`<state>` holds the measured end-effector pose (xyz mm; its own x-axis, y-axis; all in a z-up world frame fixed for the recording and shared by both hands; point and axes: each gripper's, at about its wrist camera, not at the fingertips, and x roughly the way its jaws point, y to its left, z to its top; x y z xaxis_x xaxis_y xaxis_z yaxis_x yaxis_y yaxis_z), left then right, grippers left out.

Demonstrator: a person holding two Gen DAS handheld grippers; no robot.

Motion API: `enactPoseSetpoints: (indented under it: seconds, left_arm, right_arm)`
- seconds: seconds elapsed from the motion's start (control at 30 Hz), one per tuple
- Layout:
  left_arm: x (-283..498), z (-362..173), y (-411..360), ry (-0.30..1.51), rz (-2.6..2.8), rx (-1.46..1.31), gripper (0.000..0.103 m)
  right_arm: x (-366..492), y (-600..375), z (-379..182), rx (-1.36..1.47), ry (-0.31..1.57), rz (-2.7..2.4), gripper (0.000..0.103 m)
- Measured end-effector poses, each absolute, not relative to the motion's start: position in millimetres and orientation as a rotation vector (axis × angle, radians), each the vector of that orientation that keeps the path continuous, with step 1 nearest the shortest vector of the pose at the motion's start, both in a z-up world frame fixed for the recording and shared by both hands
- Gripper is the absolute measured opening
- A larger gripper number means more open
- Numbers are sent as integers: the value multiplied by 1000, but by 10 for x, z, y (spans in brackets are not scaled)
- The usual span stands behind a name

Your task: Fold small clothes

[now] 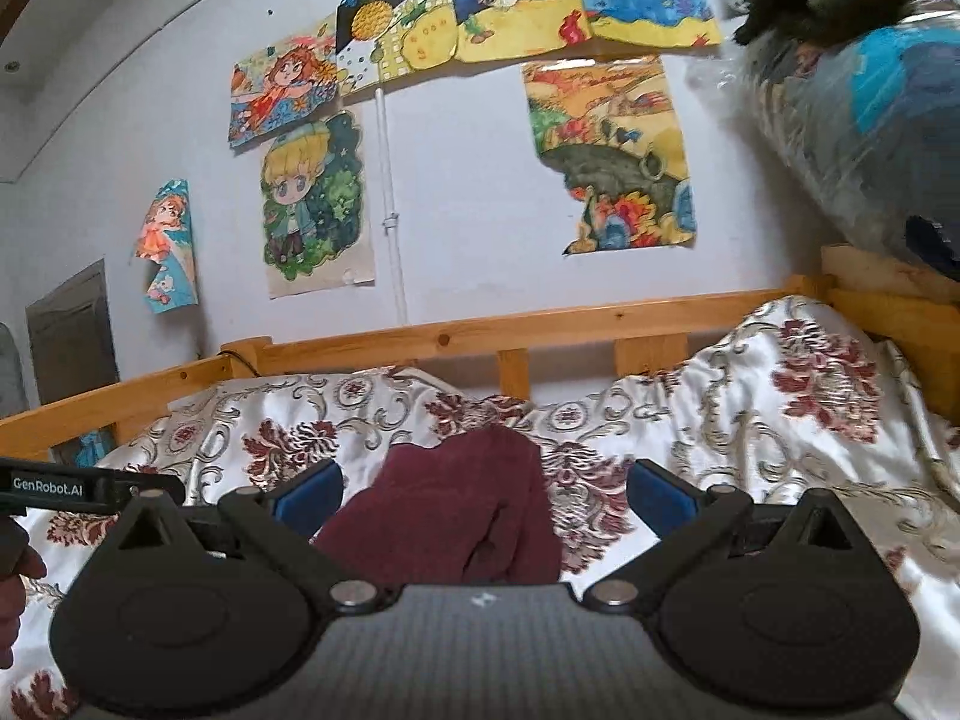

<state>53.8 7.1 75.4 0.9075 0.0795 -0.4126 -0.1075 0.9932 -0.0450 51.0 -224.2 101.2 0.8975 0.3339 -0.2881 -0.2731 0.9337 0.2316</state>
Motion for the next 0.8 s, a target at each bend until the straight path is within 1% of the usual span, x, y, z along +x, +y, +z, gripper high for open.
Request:
enactPoseSetpoints:
  seconds: [0.17,0.47,0.8]
  left_arm:
    - [499,526,39,465,76,-33,102]
    - [350,213,34,469,89,0,102]
    - [309,209,152,441,146,-52,102]
  right_arm:
    - [326,-2256,925,178,338,281,103]
    - [261,-2107,679,137,333,260,103]
    - [358,-2043,464,129,431,251,103]
